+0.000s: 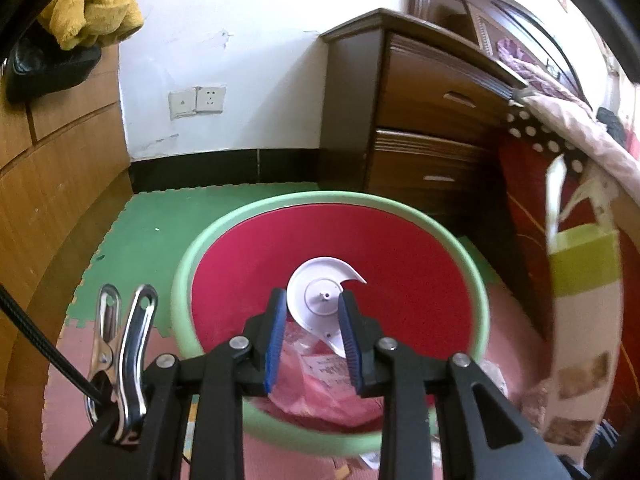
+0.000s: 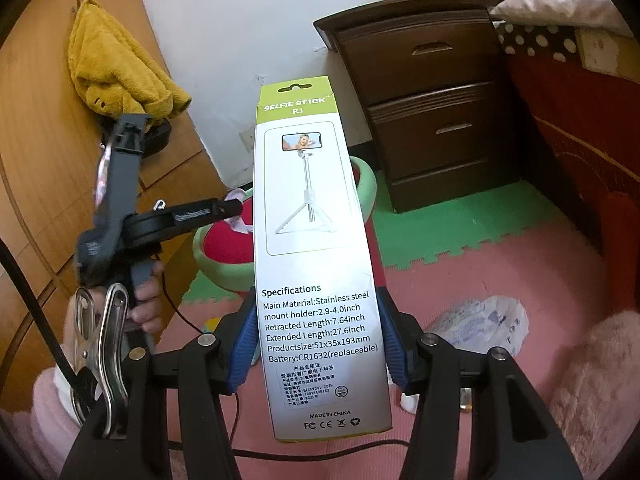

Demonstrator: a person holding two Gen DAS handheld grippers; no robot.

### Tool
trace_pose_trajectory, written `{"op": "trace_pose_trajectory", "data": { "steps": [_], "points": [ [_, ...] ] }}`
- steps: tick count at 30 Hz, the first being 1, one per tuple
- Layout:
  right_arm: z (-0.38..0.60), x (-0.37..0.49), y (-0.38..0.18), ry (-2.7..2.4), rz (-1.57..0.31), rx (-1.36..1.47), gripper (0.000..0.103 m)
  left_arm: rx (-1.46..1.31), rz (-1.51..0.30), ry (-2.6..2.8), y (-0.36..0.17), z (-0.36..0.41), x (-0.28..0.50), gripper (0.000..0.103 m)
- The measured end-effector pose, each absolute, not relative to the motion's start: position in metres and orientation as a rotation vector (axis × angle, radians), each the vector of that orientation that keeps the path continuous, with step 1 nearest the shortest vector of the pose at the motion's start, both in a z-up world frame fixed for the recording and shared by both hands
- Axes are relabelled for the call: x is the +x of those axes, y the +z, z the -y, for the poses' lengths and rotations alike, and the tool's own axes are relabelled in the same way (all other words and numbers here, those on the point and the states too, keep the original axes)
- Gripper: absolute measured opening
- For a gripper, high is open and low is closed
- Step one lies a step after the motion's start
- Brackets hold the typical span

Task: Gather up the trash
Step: 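Carry the disc in the left tool over the bucket while the right tool carries the box, then open the left tool to drop the white disc into the bucket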

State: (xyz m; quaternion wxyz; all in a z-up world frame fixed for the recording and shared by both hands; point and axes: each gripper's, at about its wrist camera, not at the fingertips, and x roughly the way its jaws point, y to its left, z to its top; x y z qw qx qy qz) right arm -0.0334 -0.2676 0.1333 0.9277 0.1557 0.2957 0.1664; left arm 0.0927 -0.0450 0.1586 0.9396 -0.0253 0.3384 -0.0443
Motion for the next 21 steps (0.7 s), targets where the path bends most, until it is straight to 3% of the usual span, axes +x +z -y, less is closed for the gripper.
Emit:
{"op": "trace_pose_trajectory", "data": {
  "steps": [10, 16, 21],
  "points": [
    [0.255, -0.005, 0.152, 0.327, -0.563, 0.273, 0.055, -0.008, -0.703, -0.066, 0.135, 0.048, 0.11, 0.028],
    [0.242, 0.011, 0.155, 0.306, -0.557, 0.266, 0.055, 0.001, -0.69, -0.118, 0.134, 0.049, 0.105, 0.049],
    [0.232, 0.015, 0.159, 0.294, -0.55, 0.244, 0.055, -0.032, -0.706, -0.141, 0.135, 0.042, 0.103, 0.051]
  ]
}}
